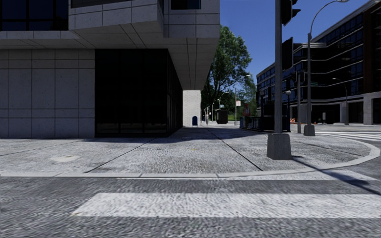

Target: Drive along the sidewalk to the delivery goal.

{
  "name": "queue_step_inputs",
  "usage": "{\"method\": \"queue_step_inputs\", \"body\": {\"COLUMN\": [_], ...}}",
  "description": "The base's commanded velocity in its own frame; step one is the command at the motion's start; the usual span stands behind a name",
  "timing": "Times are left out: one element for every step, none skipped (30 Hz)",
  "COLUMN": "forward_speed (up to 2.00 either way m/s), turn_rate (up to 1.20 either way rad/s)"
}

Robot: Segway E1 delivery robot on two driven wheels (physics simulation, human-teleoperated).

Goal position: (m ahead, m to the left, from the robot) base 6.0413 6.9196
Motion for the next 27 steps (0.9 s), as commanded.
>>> {"method": "queue_step_inputs", "body": {"forward_speed": [2.00,2.00,2.00,2.00,2.00,2.00,2.00,2.00,2.00,2.00,2.00,2.00,2.00,2.00,2.00,2.00,2.00,2.00,2.00,2.00,2.00,2.00,2.00,2.00,2.00,1.98,1.90], "turn_rate": [0.00,0.00,0.00,0.00,0.00,0.00,0.00,0.00,0.00,0.00,0.00,0.00,0.00,0.00,0.02,0.09,0.15,0.15,0.18,0.24,0.28,0.28,0.31,0.32,0.32,0.36,0.37]}}
